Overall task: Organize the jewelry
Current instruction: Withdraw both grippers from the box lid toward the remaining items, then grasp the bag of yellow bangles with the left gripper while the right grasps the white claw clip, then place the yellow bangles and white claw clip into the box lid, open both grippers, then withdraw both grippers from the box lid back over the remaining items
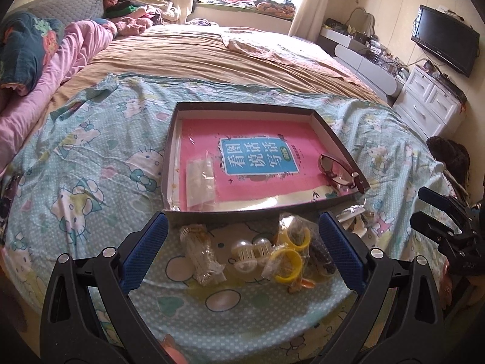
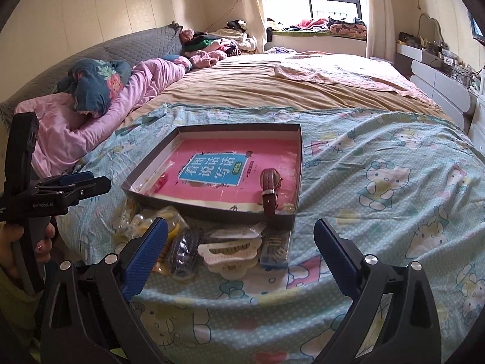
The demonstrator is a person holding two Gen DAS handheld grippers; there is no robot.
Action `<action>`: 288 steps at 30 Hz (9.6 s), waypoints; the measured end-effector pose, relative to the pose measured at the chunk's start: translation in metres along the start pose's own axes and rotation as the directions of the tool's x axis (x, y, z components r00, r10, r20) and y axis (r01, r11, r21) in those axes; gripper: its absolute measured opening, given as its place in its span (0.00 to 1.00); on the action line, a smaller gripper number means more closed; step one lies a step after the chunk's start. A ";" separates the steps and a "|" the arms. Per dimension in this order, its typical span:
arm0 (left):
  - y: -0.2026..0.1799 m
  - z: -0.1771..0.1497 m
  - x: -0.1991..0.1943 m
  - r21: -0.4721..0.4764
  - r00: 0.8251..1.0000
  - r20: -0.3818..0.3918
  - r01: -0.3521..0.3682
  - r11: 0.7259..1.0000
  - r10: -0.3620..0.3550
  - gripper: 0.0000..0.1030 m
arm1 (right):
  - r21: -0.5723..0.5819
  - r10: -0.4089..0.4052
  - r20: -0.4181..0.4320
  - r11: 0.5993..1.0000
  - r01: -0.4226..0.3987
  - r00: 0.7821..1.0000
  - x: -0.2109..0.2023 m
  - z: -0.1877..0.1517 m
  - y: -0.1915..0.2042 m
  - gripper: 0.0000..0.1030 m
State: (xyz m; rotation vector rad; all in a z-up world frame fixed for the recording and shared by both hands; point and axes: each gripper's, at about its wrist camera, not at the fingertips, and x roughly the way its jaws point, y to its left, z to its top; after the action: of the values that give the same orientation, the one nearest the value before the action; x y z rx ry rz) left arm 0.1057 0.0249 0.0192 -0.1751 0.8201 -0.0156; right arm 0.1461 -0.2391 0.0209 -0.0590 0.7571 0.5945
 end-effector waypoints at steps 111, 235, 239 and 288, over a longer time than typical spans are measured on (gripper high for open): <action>0.056 0.016 -0.006 -0.067 0.997 0.070 -0.020 0.998 0.025 0.32 | -0.082 0.070 -0.025 0.994 -0.072 0.997 0.041 0.011 0.031 0.57; 0.042 0.040 -0.017 -0.040 0.995 0.100 -0.015 0.999 0.019 0.91 | 0.002 0.021 0.074 1.000 -0.022 0.997 0.007 0.045 0.018 0.94; 0.047 0.034 -0.020 -0.054 0.995 0.095 -0.026 0.998 0.031 0.91 | -0.007 0.036 0.058 0.999 -0.036 0.998 0.008 0.039 0.024 0.94; 0.046 -0.032 0.005 0.002 0.993 -0.062 -0.104 0.995 0.104 0.91 | -0.045 0.112 -0.139 0.992 -0.120 0.984 0.044 -0.016 0.065 0.94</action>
State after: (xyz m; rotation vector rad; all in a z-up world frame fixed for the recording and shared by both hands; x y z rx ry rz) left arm 0.0833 0.0648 -0.0134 -0.1338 0.8902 0.0777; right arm 0.1274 -0.1678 -0.0096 -0.1057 0.8817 0.7271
